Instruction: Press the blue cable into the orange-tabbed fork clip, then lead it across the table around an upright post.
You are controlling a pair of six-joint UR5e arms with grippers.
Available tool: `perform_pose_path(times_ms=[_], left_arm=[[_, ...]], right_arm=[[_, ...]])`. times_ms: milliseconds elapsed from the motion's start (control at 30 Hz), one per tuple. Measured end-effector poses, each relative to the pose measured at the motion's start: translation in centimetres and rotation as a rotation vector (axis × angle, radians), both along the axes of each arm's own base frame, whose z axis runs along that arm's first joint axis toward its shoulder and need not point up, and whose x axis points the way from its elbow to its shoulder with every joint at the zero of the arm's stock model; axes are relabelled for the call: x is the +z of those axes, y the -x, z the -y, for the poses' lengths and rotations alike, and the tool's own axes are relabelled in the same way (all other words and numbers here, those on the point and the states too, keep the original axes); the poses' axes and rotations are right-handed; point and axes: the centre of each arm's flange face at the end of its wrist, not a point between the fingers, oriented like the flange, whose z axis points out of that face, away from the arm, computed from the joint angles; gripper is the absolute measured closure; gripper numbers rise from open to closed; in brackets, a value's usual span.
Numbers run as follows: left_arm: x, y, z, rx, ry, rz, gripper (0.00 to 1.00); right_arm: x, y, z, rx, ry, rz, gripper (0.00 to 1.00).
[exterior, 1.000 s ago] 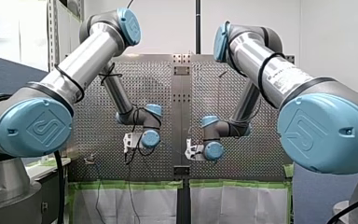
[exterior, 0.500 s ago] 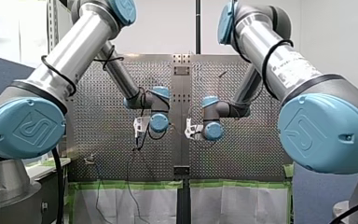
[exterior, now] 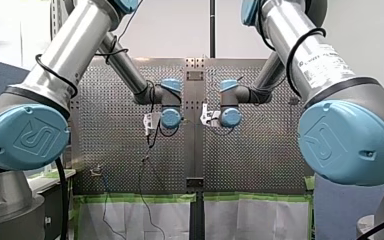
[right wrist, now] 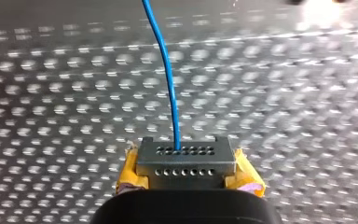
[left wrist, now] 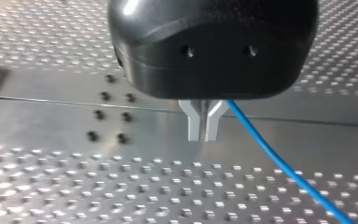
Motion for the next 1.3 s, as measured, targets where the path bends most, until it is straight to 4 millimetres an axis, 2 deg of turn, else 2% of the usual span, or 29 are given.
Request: perform_pose_path(times_ms=[167,500,600,1000,1300], left_arm=[[1.4,-0.3,0.1,0.001,0.008,0.01,1.0],[4.3,-1.5,0.9,-0.001,0.031,0.011,1.0],[5.3,-2.0,1.0,0.001,0.044,0.014,1.0],[11.4,-1.6,0.5,-0.021,0.117,0.083,1.0],[14.3,-1.8,0.7,-0.032,0.116,0.097,1.0]], right_arm=[[3.2,0.1,-0.3,0.001,0.031,0.017,1.0],[10.9,0.6,-1.4,0.006,0.103,0.056,1.0],[12.6,0.7,-1.7,0.007,0.118,0.065,1.0],[14.1,0.7,-1.8,0.008,0.128,0.071,1.0],[16.2,0.4,-1.8,0.012,0.14,0.074,1.0]])
